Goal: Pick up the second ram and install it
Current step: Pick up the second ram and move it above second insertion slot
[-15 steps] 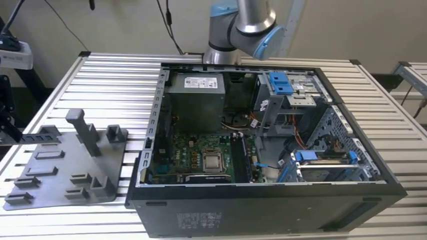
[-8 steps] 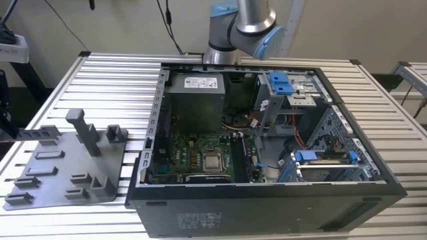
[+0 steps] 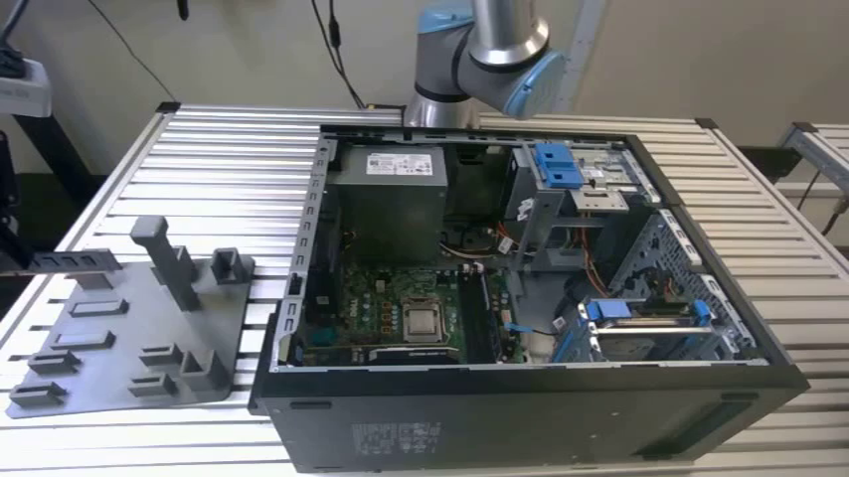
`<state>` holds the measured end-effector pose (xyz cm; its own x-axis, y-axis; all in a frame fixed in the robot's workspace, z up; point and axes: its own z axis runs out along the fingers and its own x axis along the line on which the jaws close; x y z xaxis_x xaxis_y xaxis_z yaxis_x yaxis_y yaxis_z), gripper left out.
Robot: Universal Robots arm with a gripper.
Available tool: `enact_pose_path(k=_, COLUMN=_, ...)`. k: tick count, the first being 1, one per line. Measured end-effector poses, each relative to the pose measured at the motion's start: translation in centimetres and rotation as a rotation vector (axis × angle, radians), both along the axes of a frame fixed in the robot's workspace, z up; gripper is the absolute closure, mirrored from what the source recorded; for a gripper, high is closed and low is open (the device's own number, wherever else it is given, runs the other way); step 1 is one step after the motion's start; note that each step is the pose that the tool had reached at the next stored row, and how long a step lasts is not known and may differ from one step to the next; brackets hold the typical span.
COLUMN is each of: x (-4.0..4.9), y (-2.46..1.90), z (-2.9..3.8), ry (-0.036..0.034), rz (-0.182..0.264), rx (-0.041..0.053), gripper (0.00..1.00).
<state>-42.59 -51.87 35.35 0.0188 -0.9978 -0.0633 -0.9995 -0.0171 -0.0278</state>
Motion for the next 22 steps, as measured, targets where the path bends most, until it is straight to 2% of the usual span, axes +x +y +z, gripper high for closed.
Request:
enact_pose_path(k=4, x=0.00, y=0.00, z=0.35, ry=0.0000, rz=-0.012, rx=0.0042, gripper=0.86)
enact_pose_path(k=9, x=0.00, y=0.00, z=1.47, ry=0.0000, rz=-0.012, rx=0.0042, gripper=0.86)
enact_pose_path(k=22, x=0.00, y=0.00, z=5.40, ry=-0.0002, rz=-0.012, rx=0.0044, gripper=0.86)
